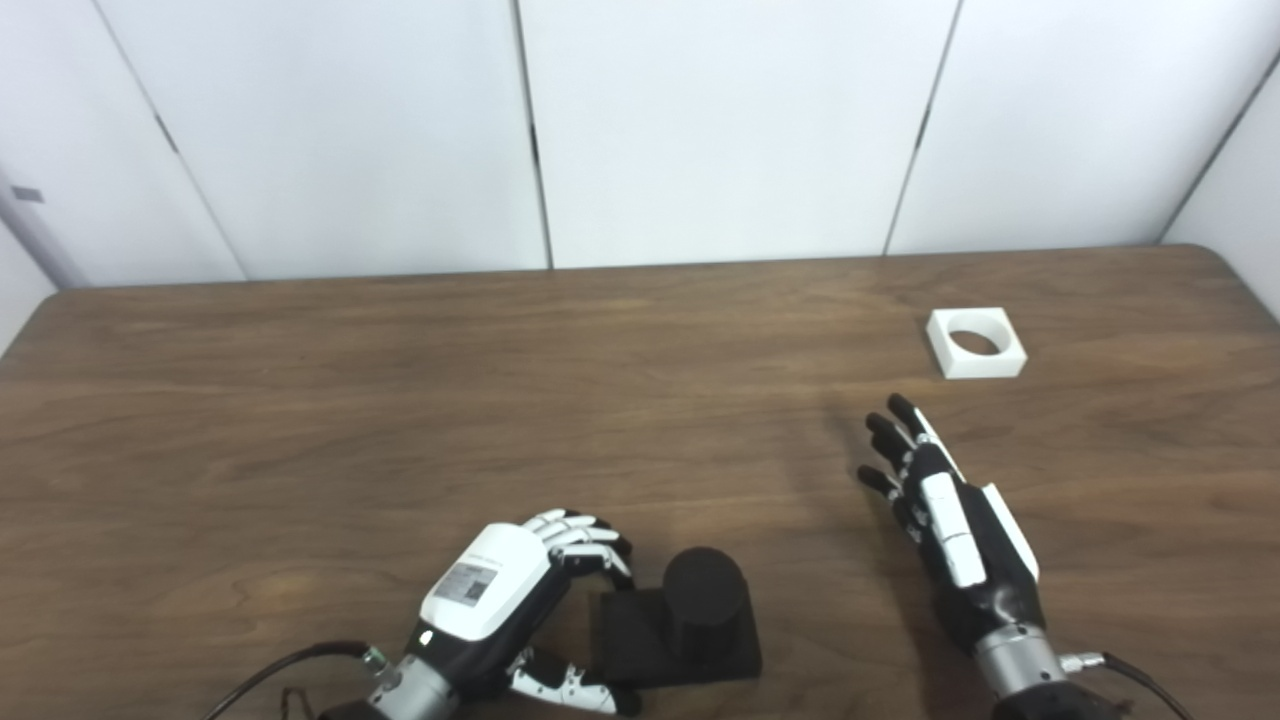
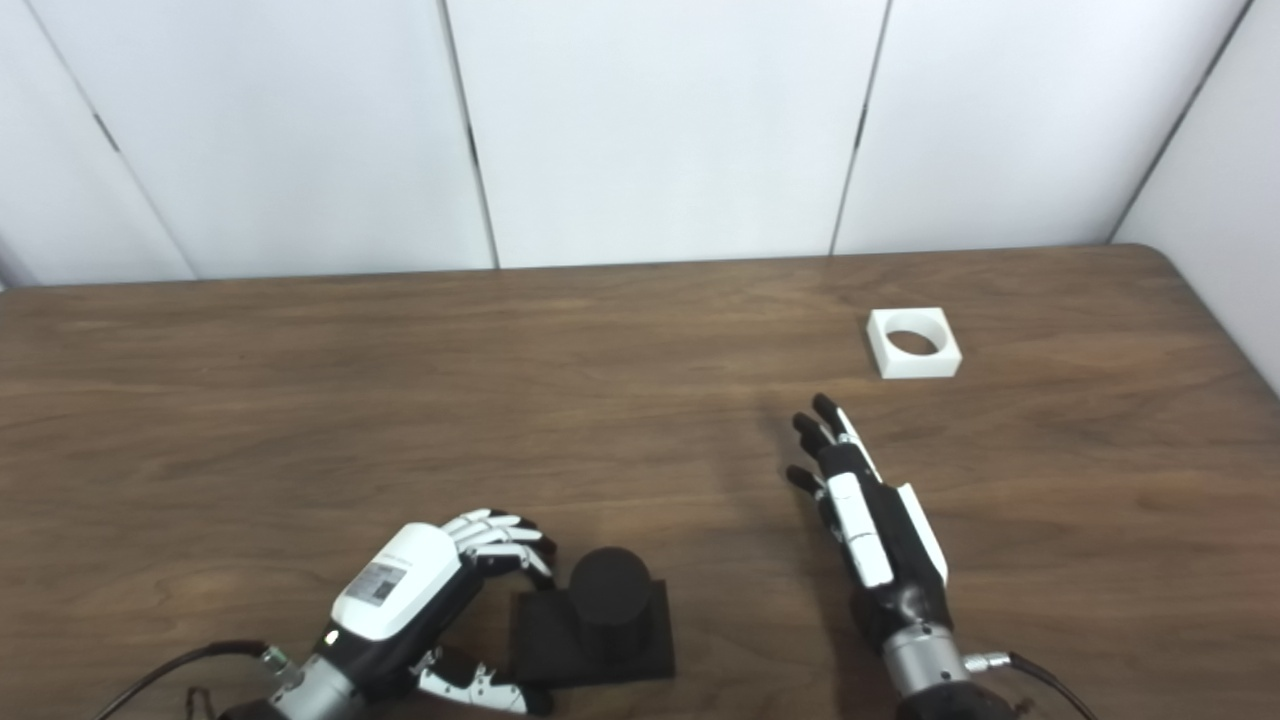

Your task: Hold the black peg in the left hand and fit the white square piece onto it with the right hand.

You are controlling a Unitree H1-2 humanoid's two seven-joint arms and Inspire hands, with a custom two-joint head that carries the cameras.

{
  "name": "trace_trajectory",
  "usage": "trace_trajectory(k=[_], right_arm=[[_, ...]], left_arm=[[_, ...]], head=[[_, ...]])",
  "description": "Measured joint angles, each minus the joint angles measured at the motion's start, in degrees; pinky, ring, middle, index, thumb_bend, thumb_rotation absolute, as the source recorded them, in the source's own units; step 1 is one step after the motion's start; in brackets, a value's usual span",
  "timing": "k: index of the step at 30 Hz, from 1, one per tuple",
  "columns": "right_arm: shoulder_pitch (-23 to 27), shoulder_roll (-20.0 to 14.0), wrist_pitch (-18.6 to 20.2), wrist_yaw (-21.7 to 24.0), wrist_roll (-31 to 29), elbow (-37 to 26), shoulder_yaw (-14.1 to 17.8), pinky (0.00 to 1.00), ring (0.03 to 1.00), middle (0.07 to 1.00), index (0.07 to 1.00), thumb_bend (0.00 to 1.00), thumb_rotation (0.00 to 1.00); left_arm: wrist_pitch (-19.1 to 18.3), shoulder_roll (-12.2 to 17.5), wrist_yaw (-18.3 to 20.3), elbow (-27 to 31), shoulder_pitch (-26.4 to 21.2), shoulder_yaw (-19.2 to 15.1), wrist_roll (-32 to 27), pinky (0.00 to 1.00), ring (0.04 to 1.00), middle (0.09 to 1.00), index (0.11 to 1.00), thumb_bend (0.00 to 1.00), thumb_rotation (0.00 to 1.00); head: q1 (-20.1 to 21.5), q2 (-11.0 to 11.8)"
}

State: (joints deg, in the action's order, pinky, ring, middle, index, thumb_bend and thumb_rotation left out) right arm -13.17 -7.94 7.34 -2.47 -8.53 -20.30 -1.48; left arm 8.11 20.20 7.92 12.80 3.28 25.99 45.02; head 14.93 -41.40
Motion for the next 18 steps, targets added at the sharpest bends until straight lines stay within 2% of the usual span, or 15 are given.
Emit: trace_trajectory(k=[2,4,5,6,7,9,10,14,18], right_arm=[[-0.02,-0.46,1.15,-0.09,1.48,-2.08,0.71,0.84,0.922,0.934,0.934,0.61,0.76],[0.32,-1.25,2.25,-0.15,5.48,-4.04,1.41,0.90,0.920,0.910,0.923,0.59,0.70],[0.79,-2.35,3.42,0.02,8.03,-4.74,1.76,0.94,0.927,0.904,0.919,0.60,0.62],[1.36,-3.97,4.71,0.35,10.39,-5.33,2.09,0.96,0.934,0.907,0.920,0.61,0.55],[2.07,-6.14,5.61,1.02,12.45,-5.77,2.46,0.97,0.938,0.914,0.926,0.62,0.52],[4.22,-11.70,6.65,2.51,17.66,-5.94,3.15,0.89,0.925,0.932,0.929,0.67,0.42],[5.34,-14.34,7.21,3.30,19.96,-5.94,3.53,0.89,0.928,0.939,0.926,0.69,0.39],[10.69,-22.39,11.36,7.42,25.81,-5.99,4.58,0.95,0.990,0.977,0.922,0.78,0.31],[15.36,-27.40,13.61,11.79,29.66,-5.14,3.70,0.92,1.000,0.994,0.922,0.84,0.27]], left_arm=[[0.02,-0.04,-0.25,0.00,0.01,0.13,0.42,0.86,0.825,0.780,0.489,0.51,0.06],[0.02,-0.04,-0.37,0.00,-0.02,0.21,0.67,0.85,0.822,0.778,0.489,0.51,0.06],[-0.03,-0.03,-0.36,0.00,-0.08,0.29,0.76,0.85,0.819,0.775,0.489,0.51,0.06],[-0.14,-0.04,-0.37,0.00,-0.17,0.43,0.86,0.84,0.816,0.771,0.489,0.51,0.05],[-0.35,-0.07,-0.40,0.00,-0.25,0.55,1.08,0.84,0.813,0.769,0.488,0.51,0.05],[-0.43,-0.20,-0.69,-0.04,-0.54,0.78,2.27,0.82,0.802,0.760,0.488,0.51,0.05],[-0.40,-0.18,-1.04,-0.12,-0.58,0.89,2.75,0.82,0.799,0.757,0.488,0.52,0.05],[-0.30,-0.19,-2.86,-0.44,-0.58,1.49,4.50,0.82,0.799,0.756,0.488,0.52,0.05],[-0.30,-0.28,-3.62,-0.71,-0.94,2.13,5.37,0.82,0.802,0.757,0.488,0.52,0.05]], head=[[0.01,0.00],[2.72,1.31],[2.74,1.32],[4.04,2.11],[4.06,2.11],[5.72,3.25],[5.81,3.52],[6.43,4.57],[6.95,5.28]])
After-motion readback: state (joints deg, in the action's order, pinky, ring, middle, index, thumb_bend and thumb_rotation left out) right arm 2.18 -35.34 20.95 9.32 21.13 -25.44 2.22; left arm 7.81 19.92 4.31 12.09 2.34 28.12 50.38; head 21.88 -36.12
